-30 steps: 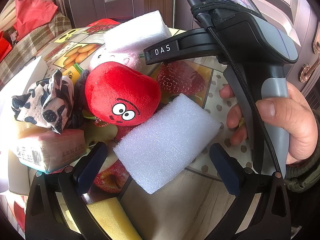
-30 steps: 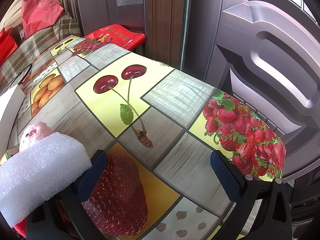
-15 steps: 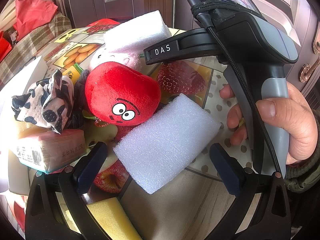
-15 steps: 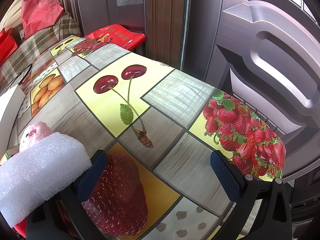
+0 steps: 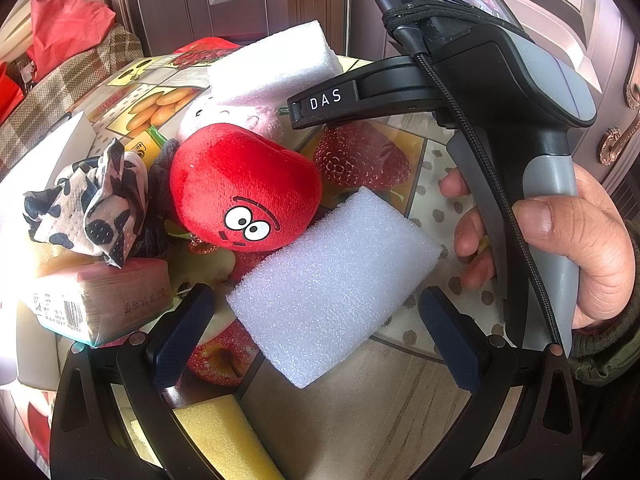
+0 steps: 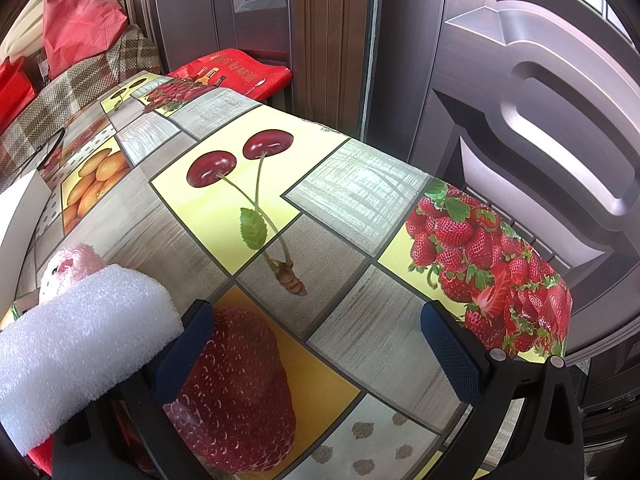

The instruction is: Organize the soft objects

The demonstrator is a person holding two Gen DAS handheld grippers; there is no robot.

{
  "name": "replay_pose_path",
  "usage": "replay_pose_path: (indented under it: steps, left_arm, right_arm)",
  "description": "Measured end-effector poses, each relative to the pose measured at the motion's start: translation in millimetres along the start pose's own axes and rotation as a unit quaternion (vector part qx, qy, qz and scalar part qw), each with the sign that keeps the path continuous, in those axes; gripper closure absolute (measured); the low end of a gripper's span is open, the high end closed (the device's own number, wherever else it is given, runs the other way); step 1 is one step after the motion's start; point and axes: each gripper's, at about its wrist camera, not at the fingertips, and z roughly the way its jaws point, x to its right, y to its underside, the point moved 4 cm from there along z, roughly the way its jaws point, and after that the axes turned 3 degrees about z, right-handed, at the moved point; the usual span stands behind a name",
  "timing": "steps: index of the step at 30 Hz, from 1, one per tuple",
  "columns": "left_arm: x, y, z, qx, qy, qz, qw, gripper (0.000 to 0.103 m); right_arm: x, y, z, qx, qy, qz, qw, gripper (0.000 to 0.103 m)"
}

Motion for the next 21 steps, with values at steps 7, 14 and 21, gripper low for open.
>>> replay_pose_path:
  steps: [7,14,21]
  left_arm:
    - [0,0,0,0.0,0.0,0.0,1.0,0.001]
    - [0,0,0,0.0,0.0,0.0,1.0,0.001]
    - [3,1,-9,0.007,0.006,-0.014,0.9999,0.001]
  right_arm:
    - [0,0,0,0.0,0.0,0.0,1.0,0.0]
    - [0,0,0,0.0,0.0,-0.001,1.0,0.0]
    - [-2,1,0,0.001,0.001,0.001,1.0,0.0]
